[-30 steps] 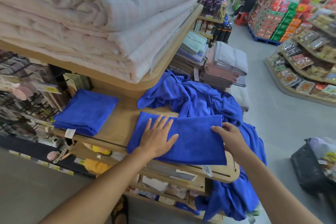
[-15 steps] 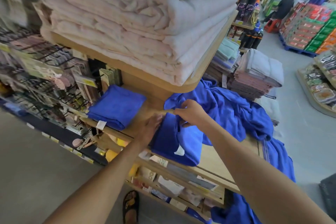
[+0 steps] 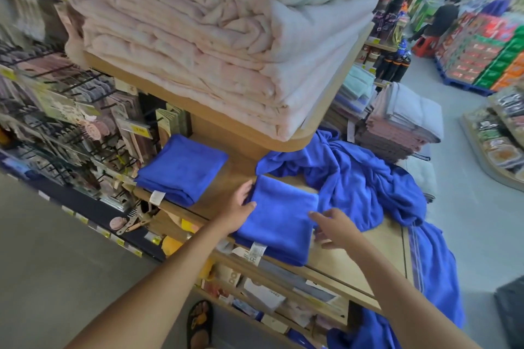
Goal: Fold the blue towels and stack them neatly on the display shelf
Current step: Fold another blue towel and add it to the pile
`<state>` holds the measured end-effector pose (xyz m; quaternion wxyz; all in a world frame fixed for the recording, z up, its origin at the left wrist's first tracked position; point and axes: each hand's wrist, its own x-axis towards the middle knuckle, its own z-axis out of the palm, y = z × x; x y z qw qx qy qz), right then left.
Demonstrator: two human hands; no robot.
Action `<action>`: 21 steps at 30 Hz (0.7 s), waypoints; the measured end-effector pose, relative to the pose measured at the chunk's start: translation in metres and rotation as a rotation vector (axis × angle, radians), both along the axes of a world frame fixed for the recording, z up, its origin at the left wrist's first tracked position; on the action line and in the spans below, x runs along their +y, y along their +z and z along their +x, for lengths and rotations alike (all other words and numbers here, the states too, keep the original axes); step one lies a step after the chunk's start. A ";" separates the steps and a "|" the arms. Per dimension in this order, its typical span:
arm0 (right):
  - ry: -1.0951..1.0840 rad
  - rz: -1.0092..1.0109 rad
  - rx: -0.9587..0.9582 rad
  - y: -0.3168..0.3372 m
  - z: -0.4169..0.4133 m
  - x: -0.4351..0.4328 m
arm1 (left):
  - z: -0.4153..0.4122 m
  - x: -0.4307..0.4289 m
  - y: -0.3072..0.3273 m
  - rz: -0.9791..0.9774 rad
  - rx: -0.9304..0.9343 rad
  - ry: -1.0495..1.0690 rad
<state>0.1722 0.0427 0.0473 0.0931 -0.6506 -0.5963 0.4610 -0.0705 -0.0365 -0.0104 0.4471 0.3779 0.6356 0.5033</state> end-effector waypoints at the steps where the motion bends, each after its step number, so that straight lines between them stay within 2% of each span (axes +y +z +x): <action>1: -0.054 -0.074 0.119 -0.004 -0.002 -0.006 | 0.000 0.000 -0.001 0.000 0.000 0.000; 3: -0.183 -0.138 0.315 -0.012 -0.011 -0.014 | 0.003 0.000 0.000 -0.001 -0.010 0.011; 5: -0.269 -0.167 0.409 -0.016 -0.021 -0.017 | 0.005 0.000 0.002 0.000 -0.013 0.027; 8: -0.291 -0.131 0.428 -0.017 -0.034 -0.019 | 0.010 -0.002 0.003 0.030 0.008 0.041; 12: -0.209 0.100 0.411 -0.007 -0.040 -0.031 | 0.017 -0.006 0.005 0.116 0.012 0.049; 17: -0.043 0.211 0.578 0.017 -0.043 -0.050 | 0.010 -0.017 0.016 0.079 -0.285 0.109; 21: 0.106 0.224 0.675 0.053 -0.052 -0.047 | -0.004 -0.036 0.036 -0.065 -0.609 -0.064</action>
